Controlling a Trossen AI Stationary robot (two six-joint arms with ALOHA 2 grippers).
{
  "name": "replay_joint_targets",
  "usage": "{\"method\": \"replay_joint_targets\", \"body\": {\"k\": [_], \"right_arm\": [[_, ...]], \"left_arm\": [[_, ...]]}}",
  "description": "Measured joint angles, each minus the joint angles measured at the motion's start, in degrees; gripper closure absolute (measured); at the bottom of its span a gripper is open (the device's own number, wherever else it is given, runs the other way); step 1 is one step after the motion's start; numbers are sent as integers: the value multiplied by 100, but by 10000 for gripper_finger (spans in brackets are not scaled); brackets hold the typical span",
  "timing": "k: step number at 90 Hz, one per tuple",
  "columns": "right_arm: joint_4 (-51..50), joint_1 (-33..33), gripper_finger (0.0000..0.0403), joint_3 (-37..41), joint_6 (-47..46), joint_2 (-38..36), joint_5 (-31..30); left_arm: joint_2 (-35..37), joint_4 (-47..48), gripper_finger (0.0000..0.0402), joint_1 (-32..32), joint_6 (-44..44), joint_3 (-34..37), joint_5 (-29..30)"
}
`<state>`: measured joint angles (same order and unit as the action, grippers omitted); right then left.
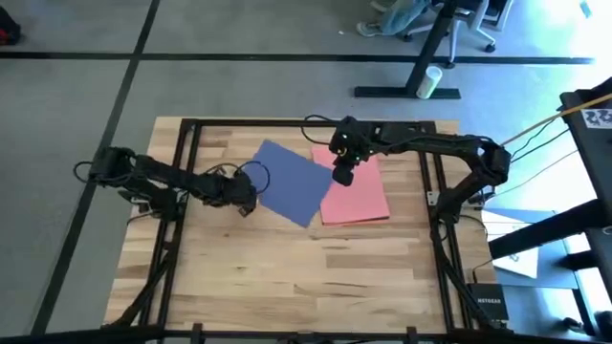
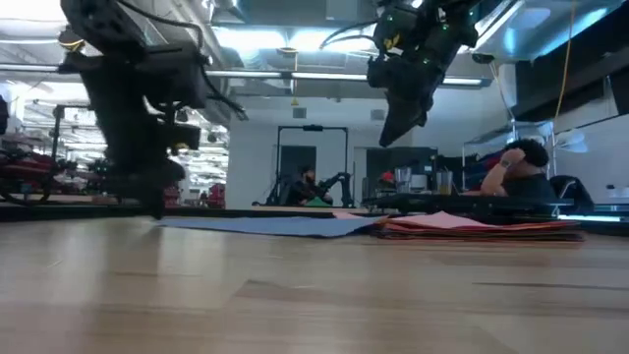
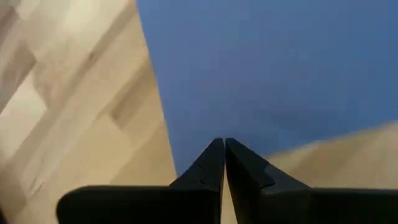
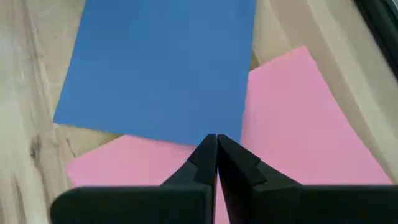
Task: Organize paper
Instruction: Move the violet paper to the top left of the table
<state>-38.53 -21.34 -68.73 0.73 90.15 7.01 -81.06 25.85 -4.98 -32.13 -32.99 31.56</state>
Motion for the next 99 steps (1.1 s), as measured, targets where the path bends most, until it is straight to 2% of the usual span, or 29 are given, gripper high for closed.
{"method": "replay_joint_targets", "body": {"k": [19,34,47,68,78,99], "right_arm": [[50,0,403,309,-82,249,-545],[738,49,403,717,-366,563,-574],[1098,46,403,815,-543,810,-1016],[1287,35,403,817,-650,1201,-1535],[1340,37,403,815,-675,1326,-1291],[1708,331,403,811,-807,1418,197]], "left_arm": [[313,-504,402,-253,609,-155,-48],[588,-612,402,95,818,-249,-838],[580,-571,402,582,537,-189,-1370],[339,-582,402,1100,-40,8,-1415],[173,-683,402,1117,-153,71,-1335],[103,-804,402,1082,-209,85,-1119]]}}
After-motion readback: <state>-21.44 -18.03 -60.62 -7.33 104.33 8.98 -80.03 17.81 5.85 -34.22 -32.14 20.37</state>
